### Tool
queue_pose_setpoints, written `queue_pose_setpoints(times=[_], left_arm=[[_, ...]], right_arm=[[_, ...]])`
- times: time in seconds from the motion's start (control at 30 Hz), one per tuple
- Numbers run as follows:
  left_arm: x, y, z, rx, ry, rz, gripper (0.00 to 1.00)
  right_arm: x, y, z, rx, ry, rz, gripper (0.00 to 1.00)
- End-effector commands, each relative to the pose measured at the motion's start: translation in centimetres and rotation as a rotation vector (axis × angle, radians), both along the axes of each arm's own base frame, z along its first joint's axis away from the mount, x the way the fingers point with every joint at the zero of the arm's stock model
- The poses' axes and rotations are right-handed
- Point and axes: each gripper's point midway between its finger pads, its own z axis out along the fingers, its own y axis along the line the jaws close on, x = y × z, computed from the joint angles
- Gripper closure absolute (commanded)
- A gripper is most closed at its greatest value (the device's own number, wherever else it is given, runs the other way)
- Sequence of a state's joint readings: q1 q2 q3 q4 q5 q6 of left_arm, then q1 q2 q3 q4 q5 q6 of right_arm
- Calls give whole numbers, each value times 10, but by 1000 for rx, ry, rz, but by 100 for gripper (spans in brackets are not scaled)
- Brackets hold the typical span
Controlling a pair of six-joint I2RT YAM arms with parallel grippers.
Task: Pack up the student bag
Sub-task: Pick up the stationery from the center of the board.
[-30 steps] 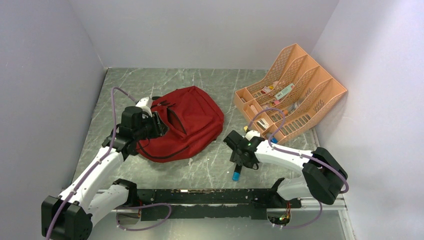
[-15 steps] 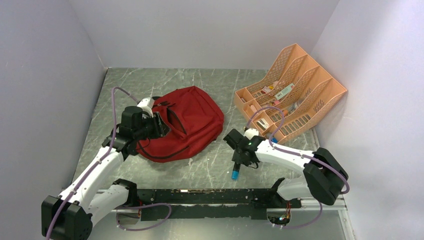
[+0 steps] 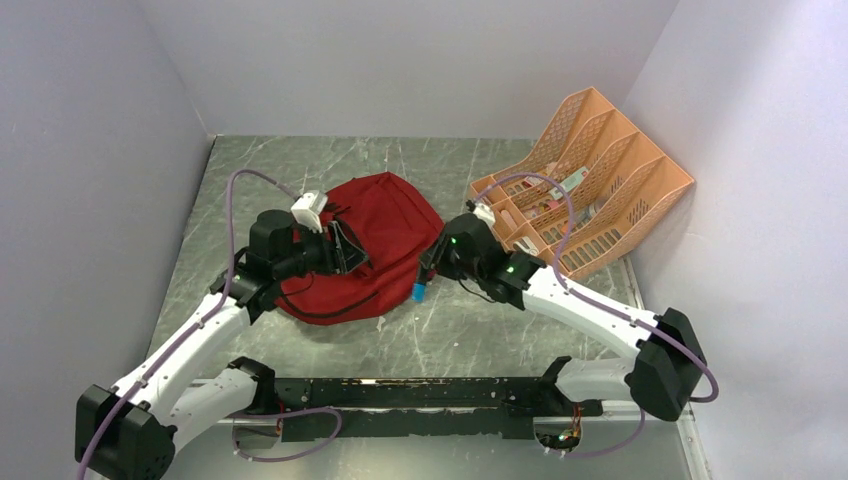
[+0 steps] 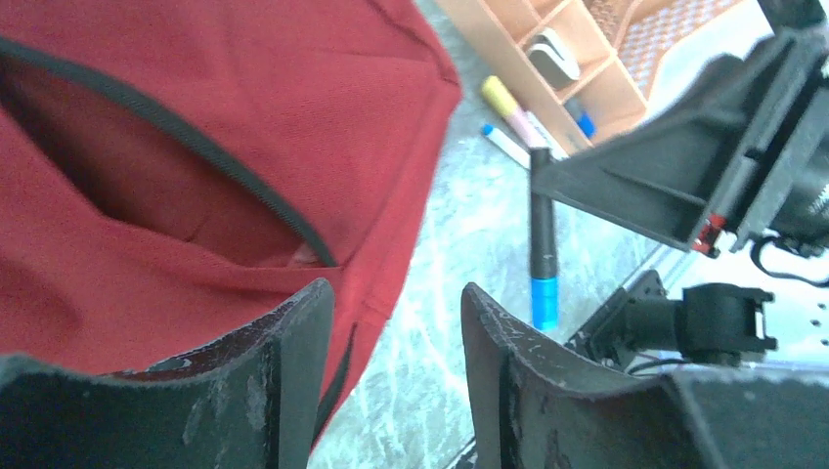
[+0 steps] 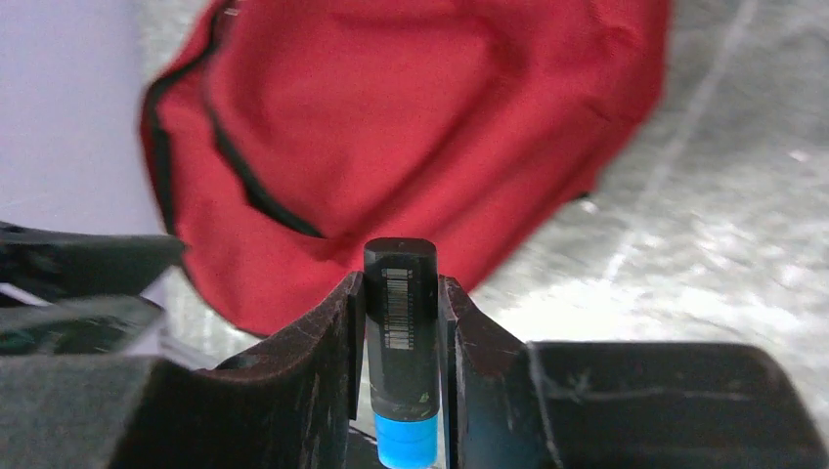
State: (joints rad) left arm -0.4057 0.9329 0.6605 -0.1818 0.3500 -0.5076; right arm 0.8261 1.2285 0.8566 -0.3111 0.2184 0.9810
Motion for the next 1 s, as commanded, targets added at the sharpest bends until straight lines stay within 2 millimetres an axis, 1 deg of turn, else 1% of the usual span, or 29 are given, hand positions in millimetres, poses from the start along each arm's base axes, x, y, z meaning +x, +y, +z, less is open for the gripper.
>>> queue_pose_setpoints(times=[0.0, 0.1, 0.13, 0.23, 0.5, 0.7, 0.83, 0.97], left_arm=[[-9, -27, 37, -108, -110, -103, 44], [-19, -40, 39, -140, -112, -164, 44], [-21, -45, 42, -154, -127, -180, 43], [-26, -56, 41, -151, -127, -203, 43], [-38, -76, 22, -121, -110, -258, 45], [-36, -83, 7, -62, -90, -249, 48], [-33, -82, 4, -59, -82, -225, 56], [-30, -81, 5, -65, -81, -204, 57]], right_arm=[[15, 37, 40, 141, -77, 73, 91], [20, 50, 44, 174, -73, 98, 92], [20, 55, 46, 183, -68, 115, 92], [19, 66, 50, 214, -61, 147, 92], [16, 76, 58, 258, -77, 196, 93], [11, 82, 69, 300, -94, 243, 93], [6, 84, 71, 308, -101, 279, 93], [3, 84, 66, 301, -96, 295, 92]])
